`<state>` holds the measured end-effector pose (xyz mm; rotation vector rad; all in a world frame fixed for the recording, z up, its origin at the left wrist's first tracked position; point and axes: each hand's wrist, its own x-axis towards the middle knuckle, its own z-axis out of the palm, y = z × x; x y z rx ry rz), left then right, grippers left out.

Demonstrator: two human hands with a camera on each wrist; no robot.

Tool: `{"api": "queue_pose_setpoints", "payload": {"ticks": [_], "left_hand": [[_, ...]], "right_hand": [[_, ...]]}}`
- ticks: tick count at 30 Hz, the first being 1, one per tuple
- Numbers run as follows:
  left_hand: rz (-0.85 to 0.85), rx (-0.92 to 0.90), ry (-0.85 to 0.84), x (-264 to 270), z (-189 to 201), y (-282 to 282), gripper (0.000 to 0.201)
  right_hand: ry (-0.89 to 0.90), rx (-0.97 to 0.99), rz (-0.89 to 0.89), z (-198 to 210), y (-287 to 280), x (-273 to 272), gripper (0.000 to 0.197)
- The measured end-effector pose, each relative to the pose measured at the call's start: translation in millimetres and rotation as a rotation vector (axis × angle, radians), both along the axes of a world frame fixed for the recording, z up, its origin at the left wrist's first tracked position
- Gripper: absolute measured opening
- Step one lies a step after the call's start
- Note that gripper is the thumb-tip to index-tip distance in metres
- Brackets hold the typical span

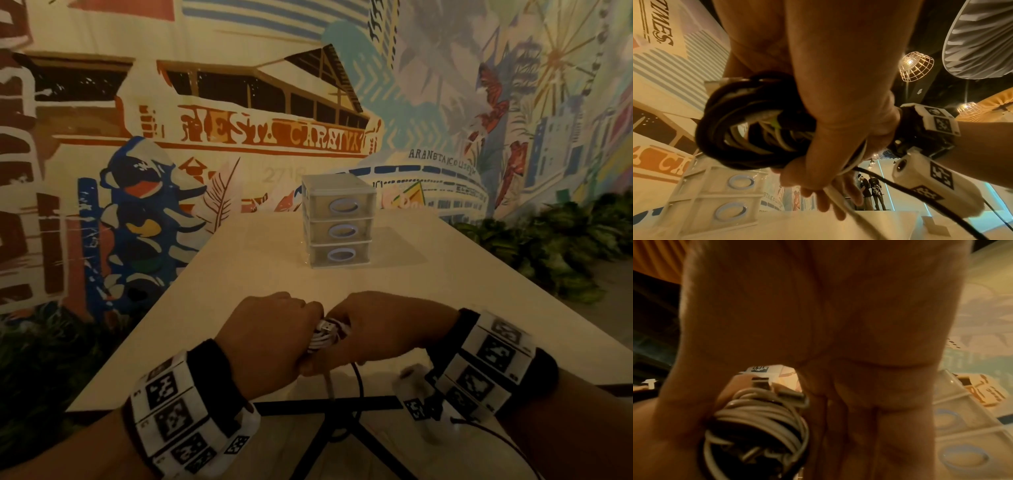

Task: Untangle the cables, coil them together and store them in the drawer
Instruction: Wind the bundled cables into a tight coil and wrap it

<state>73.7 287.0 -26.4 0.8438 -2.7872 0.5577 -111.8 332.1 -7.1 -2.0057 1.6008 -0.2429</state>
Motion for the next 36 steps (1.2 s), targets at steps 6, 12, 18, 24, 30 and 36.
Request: {"api": "queue_pose_setpoints", "payload": {"ticks": [6,12,18,24,30,36], "left_hand": [[0.117,-0.026,-0.019,-15,4,6,0.029],[0.158,0.088,-0.067,-16,-2,15,0.018],[0.196,0.038,-0.021,-22,11,25,0.022],[0.231,0.123,0.03,-22,9,23,0.015],[0.224,0.142,0.064,-21,-1,24,0.028],[0.156,0.159,0.13,-18,4,23,0.043]], "right_hand": [[0.005,0.068,-0.083,-2,-16,17,0.025],[0.104,0.185,-0.04,-10,-20,23,0.013],[-0.046,0.333,0.024,17,-17,12,0.031],[0.105,0.184,-0.065,9,-22,21,0.008],[0.108,0.135,-0.05,6,-11,20,0.017],[0.085,0.103,-0.039,9,-7,16,0.013]]}}
